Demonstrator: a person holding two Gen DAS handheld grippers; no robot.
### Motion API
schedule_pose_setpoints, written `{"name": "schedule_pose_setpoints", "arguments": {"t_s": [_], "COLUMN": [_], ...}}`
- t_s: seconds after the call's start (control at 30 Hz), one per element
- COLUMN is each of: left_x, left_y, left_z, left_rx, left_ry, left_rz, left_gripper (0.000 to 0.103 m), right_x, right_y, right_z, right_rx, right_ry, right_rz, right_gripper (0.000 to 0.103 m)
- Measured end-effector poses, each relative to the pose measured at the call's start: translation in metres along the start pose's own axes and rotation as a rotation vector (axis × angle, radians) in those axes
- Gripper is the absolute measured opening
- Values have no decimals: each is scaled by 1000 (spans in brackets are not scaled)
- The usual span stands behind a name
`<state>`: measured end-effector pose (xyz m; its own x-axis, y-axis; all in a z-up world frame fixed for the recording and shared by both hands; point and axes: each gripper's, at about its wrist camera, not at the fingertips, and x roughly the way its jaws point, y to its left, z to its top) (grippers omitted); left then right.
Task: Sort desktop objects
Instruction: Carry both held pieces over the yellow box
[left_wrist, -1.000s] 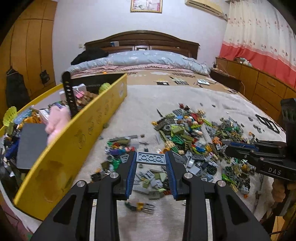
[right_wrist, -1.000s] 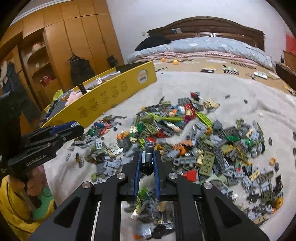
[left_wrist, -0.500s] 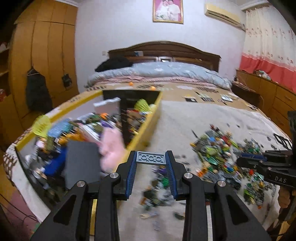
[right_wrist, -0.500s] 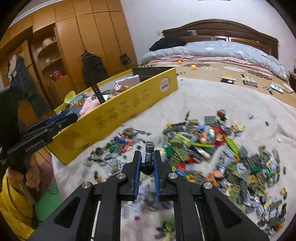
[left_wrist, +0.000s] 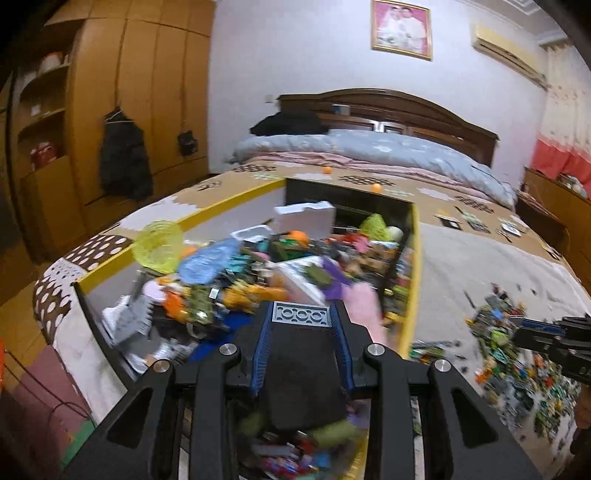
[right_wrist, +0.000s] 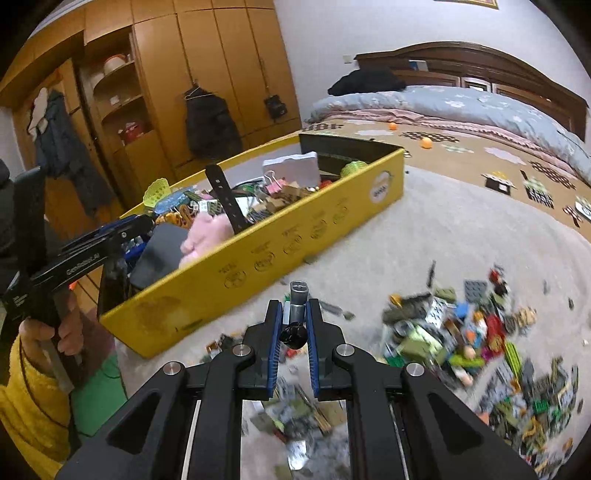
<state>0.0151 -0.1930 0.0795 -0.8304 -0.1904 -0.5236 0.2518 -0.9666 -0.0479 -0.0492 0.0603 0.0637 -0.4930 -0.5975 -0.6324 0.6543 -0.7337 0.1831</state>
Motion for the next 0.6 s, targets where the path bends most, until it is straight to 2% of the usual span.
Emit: {"name": "schedule_pose_setpoints", "arguments": {"t_s": [0.33, 0.5, 0.57, 0.6], "left_x": [35, 41, 43, 43], "left_y": [47, 56, 56, 56], "left_z": [13, 15, 14, 14], "left_rx": [-87, -119, -125, -129], "left_ry": [26, 27, 26, 28], "left_rz": [85, 104, 104, 108], "left_gripper": [30, 31, 33, 43], "right_x": [26, 40, 44, 47], "right_y": [14, 24, 28, 29], "right_z": [32, 44, 47, 49], "right_rx": [-26, -44, -57, -64], "right_ry": [20, 29, 32, 34], "right_rz": [11, 23, 24, 25], "right_gripper": [13, 13, 13, 13]}}
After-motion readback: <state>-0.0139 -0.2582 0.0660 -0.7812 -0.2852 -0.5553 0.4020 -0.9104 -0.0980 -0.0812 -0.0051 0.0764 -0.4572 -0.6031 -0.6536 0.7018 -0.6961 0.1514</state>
